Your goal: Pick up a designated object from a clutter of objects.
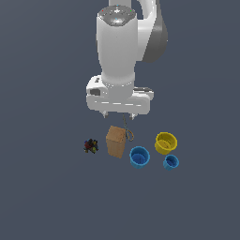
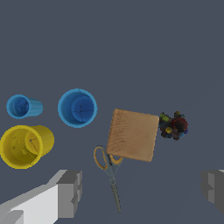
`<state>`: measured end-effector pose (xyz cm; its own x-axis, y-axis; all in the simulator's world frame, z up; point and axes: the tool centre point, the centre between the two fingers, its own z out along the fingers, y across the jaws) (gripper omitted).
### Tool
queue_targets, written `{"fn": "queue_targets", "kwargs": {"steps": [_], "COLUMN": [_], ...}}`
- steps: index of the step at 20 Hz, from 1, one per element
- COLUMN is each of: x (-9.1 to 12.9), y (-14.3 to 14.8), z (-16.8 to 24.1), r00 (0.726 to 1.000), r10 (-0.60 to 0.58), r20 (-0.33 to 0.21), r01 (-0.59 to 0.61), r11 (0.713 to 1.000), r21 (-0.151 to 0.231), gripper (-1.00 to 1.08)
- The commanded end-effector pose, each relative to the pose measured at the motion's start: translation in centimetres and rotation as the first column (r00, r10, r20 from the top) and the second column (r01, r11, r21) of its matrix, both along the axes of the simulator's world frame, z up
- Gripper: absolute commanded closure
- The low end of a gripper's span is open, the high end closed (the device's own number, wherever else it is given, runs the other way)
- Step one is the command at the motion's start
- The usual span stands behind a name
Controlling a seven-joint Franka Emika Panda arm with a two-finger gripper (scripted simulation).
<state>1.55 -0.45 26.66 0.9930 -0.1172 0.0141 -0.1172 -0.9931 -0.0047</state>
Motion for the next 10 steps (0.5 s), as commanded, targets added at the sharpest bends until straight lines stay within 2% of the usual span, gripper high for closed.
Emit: {"fn": "queue_targets", "kwargs": {"steps": [1,10], "x": [0.5,1.2], "y": [-0.3,-1.1], "z": [-2.1,-6.9], "r00": [0.999,0.985], "r10": [-0.054,-0.172], "r20": [-0.005,-0.014], "r01": [0.054,0.172], "r11": [0.999,0.985], "r21": [0.001,-0.002], "gripper": [-0.92,-0.92]}}
